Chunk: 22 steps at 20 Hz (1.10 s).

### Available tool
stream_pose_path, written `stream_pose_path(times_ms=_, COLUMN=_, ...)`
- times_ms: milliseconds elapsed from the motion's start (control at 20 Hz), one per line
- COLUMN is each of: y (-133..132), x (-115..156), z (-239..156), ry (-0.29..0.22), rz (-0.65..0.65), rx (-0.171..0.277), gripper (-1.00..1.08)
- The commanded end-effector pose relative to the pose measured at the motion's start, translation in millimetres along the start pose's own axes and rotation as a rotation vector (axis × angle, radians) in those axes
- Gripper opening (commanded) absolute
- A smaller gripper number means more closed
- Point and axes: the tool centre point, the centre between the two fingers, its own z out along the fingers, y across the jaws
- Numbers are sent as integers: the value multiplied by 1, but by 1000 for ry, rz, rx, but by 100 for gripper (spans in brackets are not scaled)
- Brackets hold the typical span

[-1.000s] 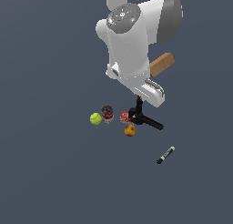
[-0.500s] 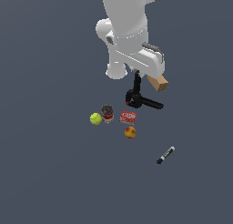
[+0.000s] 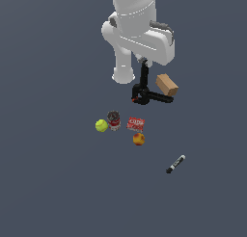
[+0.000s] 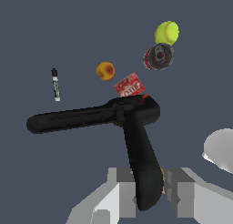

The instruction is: Pick up a designated object from a clutter of objects.

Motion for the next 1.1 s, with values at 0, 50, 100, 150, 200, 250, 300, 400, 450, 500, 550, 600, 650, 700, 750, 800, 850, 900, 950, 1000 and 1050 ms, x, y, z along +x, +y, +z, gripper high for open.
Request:
stream_pose_path(times_ms=0, y=1, x=-2, z=-4, ry=1, rz=-1, rx=1, gripper=-100)
stream_pose_path(times_ms=50, y=1, x=-2, z=-4, ry=1, rz=-1, rx=1, gripper=-100)
stream_pose_path(times_ms=100, y=0, x=-1, z=-4, ry=1, rz=-1, rx=2, gripper=-100)
stream_pose_path(times_ms=150, y=0, x=-1, z=-3, ry=1, rz=-1, rx=2, gripper=-100)
stream_pose_path(times_ms=200, y=-1, x=0, z=-3, ry=1, rz=-1, rx=2, gripper=-100)
stream_pose_path(times_ms=250, y=-1, x=0, z=-2, ry=1, rz=-1, rx=2, gripper=-100)
stream_pose_path(times_ms=300, y=0, x=0, z=-2, ry=-1, rz=0, rx=0, gripper=-100)
stream_pose_path(times_ms=400, y=0, x=-2, z=-3, ry=-1, rz=0, rx=0, gripper=-100)
stream_pose_path(times_ms=450, y=0, x=-4, z=-4, ry=-1, rz=0, rx=0, gripper=-100)
stream_pose_path(times_ms=500, y=0, x=-6, z=-5, ry=-1, rz=0, rx=0, gripper=-100)
stream_pose_path(times_ms=550, y=0, x=-10, z=-7, ry=-1, rz=0, rx=-1, gripper=-100)
stream_pose_path(times_ms=600, y=0, x=-14, z=-10, ry=-1, rz=0, rx=-1, gripper=-100)
stream_pose_path(times_ms=650, y=0, x=-19, z=-13, ry=-1, rz=0, rx=-1, gripper=-100)
stream_pose_path(times_ms=700, y=-1, x=-25, z=-16, ry=0, rz=0, rx=-1, gripper=-100)
stream_pose_path(times_ms=750, y=-1, x=-32, z=-20, ry=0, rz=0, rx=-1, gripper=-100)
stream_pose_path(times_ms=800, y=-1, x=-39, z=-25, ry=0, rz=0, rx=-1, gripper=-100)
stream_pose_path(times_ms=850, y=-1, x=-47, z=-29, ry=0, rz=0, rx=-1, gripper=-100)
stream_pose_path(times_ms=900, y=-2, x=-56, z=-35, ry=0, rz=-1, rx=-2, gripper=-100)
stream_pose_path(times_ms=950, y=-2, x=-65, z=-40, ry=0, rz=-1, rx=-2, gripper=-100)
stream_pose_path(times_ms=1000, y=-2, x=-74, z=-46, ry=0, rz=-1, rx=-2, gripper=-100)
stream_pose_path(times_ms=1050, y=-3, x=-83, z=-51, ry=1, rz=-1, rx=-2, gripper=-100)
